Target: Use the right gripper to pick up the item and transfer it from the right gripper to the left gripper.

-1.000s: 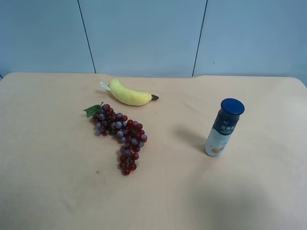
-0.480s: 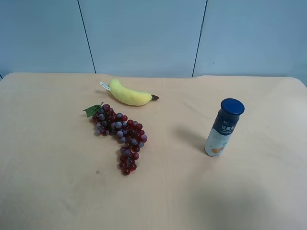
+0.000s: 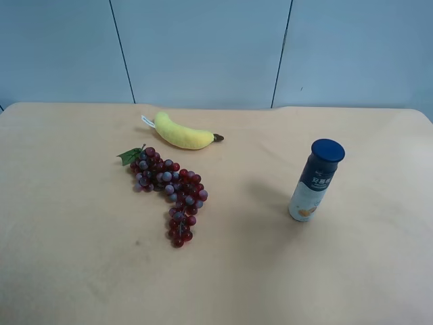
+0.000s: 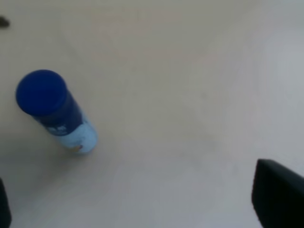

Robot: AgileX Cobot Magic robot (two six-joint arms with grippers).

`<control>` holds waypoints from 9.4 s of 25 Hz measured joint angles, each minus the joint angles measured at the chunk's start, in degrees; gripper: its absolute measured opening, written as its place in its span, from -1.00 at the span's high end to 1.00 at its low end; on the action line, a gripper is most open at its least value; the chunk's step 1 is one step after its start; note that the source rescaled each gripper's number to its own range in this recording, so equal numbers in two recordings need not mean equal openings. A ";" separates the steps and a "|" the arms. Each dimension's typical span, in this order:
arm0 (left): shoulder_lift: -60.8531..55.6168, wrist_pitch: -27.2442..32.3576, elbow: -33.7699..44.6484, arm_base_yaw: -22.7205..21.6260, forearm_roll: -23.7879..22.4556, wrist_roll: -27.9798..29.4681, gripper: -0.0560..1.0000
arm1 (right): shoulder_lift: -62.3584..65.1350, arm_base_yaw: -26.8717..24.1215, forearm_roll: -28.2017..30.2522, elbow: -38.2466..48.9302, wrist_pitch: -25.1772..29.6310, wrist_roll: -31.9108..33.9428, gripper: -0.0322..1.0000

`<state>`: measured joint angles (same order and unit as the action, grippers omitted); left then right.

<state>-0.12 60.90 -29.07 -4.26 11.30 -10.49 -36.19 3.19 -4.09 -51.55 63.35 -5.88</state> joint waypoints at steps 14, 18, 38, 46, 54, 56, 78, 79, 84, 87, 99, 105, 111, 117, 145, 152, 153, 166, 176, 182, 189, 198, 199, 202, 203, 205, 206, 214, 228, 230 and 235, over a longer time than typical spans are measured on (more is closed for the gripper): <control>0.00 0.00 0.00 0.00 0.00 0.00 -1.00 | -40.00 14.72 -0.04 -23.25 5.80 0.05 -1.00; 0.00 0.00 0.00 0.00 0.00 0.00 -1.00 | -46.26 15.31 -0.11 -25.29 5.75 0.05 -1.00; 0.00 0.00 0.00 0.00 0.00 0.00 -1.00 | -57.84 15.31 -2.08 -23.25 6.63 0.05 -1.00; 0.00 0.00 0.00 0.00 0.00 0.00 -1.00 | -61.26 15.31 -2.10 -23.25 6.63 0.05 -1.00; 0.00 0.00 0.00 0.00 0.00 0.00 -1.00 | -63.38 17.07 -0.47 -23.22 6.57 -0.47 -1.00; 0.00 0.00 0.00 0.00 0.00 0.00 -1.00 | -63.38 19.01 1.30 -23.22 6.57 -0.86 -1.00; 0.00 0.00 0.00 0.00 0.00 0.00 -1.00 | -61.06 21.28 4.09 -15.59 -3.31 -4.05 -1.00; 0.00 0.00 0.00 0.00 0.00 0.00 -1.00 | -60.72 21.28 4.09 -15.04 -3.96 -4.05 -1.00; 0.00 0.00 0.00 0.00 0.00 0.00 -1.00 | -60.37 21.28 4.09 -13.57 -6.20 -4.06 -1.00; 0.00 0.00 0.00 0.00 0.00 0.00 -1.00 | -60.37 21.28 4.09 -13.26 -6.70 -4.06 -1.00; 0.00 0.00 0.00 0.00 0.00 0.00 -1.00 | -60.37 21.28 4.09 -13.30 -6.60 -4.06 0.77; 0.00 0.00 0.00 0.00 0.00 0.00 -1.00 | -60.37 21.33 4.09 -13.30 -6.52 -4.11 0.93; 0.00 0.00 0.00 0.00 0.00 0.00 -1.00 | -59.81 21.33 4.09 -14.01 -4.88 -3.58 0.93; 0.00 0.00 0.00 0.00 0.00 0.00 -1.00 | -54.95 21.33 3.57 -21.01 2.86 -2.50 0.93; 2.50 0.12 0.00 0.00 2.80 -3.31 -1.00 | -47.79 35.97 -21.63 -23.05 -5.87 -11.25 0.93; 9.60 1.09 -2.11 1.00 9.60 -13.63 -1.00 | -48.03 36.19 -27.87 -23.05 -8.17 -16.45 0.93; 10.58 0.97 -2.68 1.92 10.17 -14.67 -1.00 | -48.03 36.49 -27.87 -23.05 -8.44 -16.64 0.93; 21.79 0.65 -7.69 19.96 8.20 -17.79 -1.00 | -50.75 38.09 -34.69 -23.05 -11.19 -20.55 0.93; 32.82 -4.38 -9.48 32.66 5.45 -17.86 -1.00 | -50.75 38.62 -37.05 -23.05 -12.37 -21.02 0.93; 42.12 -9.17 -12.04 39.67 4.62 -17.86 -1.00 | -50.75 38.62 -37.79 -23.05 -12.61 -21.02 0.93; 52.07 -15.58 -15.55 43.33 2.34 -17.86 -1.00 | -50.75 38.62 -37.85 -23.05 -12.55 -21.03 0.93; 61.19 -20.17 -19.80 44.90 1.59 -20.18 -1.00 | -50.75 38.62 -37.85 -23.05 -12.27 -21.48 0.93; 61.74 -20.32 -19.94 44.90 1.59 -20.96 -1.00 | -50.75 38.62 -37.85 -23.05 -12.27 -21.48 0.93; 62.66 -20.58 -20.00 44.90 1.84 -22.37 -1.00 | -50.75 38.62 -37.93 -23.05 -12.27 -21.89 0.93; 62.82 -20.63 -20.00 44.98 1.84 -22.48 -1.00 | -50.75 38.62 -38.14 -23.05 -12.27 -22.08 0.93; 62.95 -20.77 -20.00 45.71 1.84 -23.30 -1.00 | -50.75 38.62 -39.06 -23.05 -12.27 -22.91 0.93; 62.95 -20.91 -20.00 46.22 1.84 -23.82 -1.00 | -50.75 38.62 -39.83 -23.05 -12.27 -23.52 0.93; 62.95 -23.59 -20.05 48.59 1.84 -26.09 -1.00 | -50.75 38.62 -41.51 -23.05 -11.43 -25.96 0.93; 62.95 -24.06 -20.05 48.59 2.34 -27.99 -0.40 | -50.75 38.62 -41.51 -23.05 -8.28 -34.98 0.93; 62.95 -23.46 -20.05 48.59 2.36 -27.99 -0.34 | -50.75 38.62 -41.51 -23.05 -8.28 -36.11 0.93; 62.95 -21.35 -20.05 48.61 2.36 -27.99 -0.29 | -50.75 38.62 -43.00 -23.05 -8.28 -38.72 0.93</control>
<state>62.83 39.55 -49.12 44.35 13.66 -38.48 -86.95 41.81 -47.09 -74.60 55.07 -44.60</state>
